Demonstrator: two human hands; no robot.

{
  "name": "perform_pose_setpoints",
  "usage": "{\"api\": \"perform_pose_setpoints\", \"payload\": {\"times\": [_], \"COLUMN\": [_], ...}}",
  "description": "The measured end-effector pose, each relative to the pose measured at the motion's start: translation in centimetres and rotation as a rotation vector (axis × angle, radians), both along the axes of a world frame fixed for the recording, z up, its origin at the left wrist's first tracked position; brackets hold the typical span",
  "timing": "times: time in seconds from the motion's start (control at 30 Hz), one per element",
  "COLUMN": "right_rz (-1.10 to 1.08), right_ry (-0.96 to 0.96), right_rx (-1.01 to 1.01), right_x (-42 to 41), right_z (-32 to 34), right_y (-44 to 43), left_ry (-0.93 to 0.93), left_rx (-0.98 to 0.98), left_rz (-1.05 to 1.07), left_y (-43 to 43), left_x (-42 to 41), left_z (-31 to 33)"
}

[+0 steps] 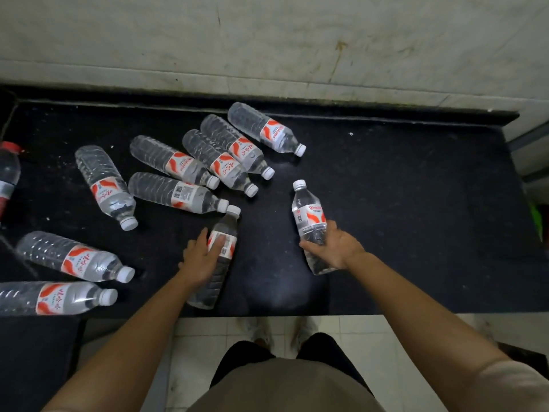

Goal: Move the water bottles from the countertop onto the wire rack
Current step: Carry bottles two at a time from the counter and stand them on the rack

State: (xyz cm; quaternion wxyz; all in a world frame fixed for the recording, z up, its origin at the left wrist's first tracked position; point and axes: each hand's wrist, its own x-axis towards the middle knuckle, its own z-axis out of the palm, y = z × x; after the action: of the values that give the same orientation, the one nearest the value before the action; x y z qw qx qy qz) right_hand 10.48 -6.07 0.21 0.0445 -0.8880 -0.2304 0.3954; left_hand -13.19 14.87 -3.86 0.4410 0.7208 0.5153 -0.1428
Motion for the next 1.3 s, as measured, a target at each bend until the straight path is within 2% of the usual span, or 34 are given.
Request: {"api": "perform_pose_setpoints", "payload": {"times": [0.1,0.2,0.5,0.63,0.73,0.87,1.03,1.17,1.3], "right_rz": [-0.004,0.035,0.177,0.087,0.123,0.27,0.236,0.253,0.166], "right_ry": [-0.032,-0.045,-0.103,-0.082,-0.3,-0.51,-0.405,-0.452,-0.353], "right_rx": [0.056,0.054,0.023,0.042,0.013,0.183,-0.01,-0.018,-0.044], "right_x": [-0.9,-2.0,-2.7,-2.0,-2.3,-2.4,-1.2,-0.7,-0.9], "right_z": [-0.2,-0.5,-0.8,-0.7,-0.8,-2.1,-2.3,-2.2,-1.1], "right_y": [0.1,0.2,0.8,0.4,0.1,0.0,0.5,0.4,0.6], "left_ry": [-0.061,-0.008,0.089,0.144,0.162,0.169,0.151,0.092,-0.017], "left_rx": [0.123,0.234,0.212,0.245,0.265,0.283,0.31,0.307,0.257], "left_rz": [0.02,-0.017,-0.032,-0.064,-0.066,-0.059,-0.052,-0.018,0.053], "left_y": [-0.8,-1.9,-2.6,-2.4,-2.3,-2.6,-2.7,-2.8,-3.5], "left_x": [-0.1,0.4,1.0,1.0,0.9,1.0,0.9,0.7,0.3], "left_z": [-0.1,0.6,1.7,1.3,1.1,1.0,0.9,0.9,1.9]}}
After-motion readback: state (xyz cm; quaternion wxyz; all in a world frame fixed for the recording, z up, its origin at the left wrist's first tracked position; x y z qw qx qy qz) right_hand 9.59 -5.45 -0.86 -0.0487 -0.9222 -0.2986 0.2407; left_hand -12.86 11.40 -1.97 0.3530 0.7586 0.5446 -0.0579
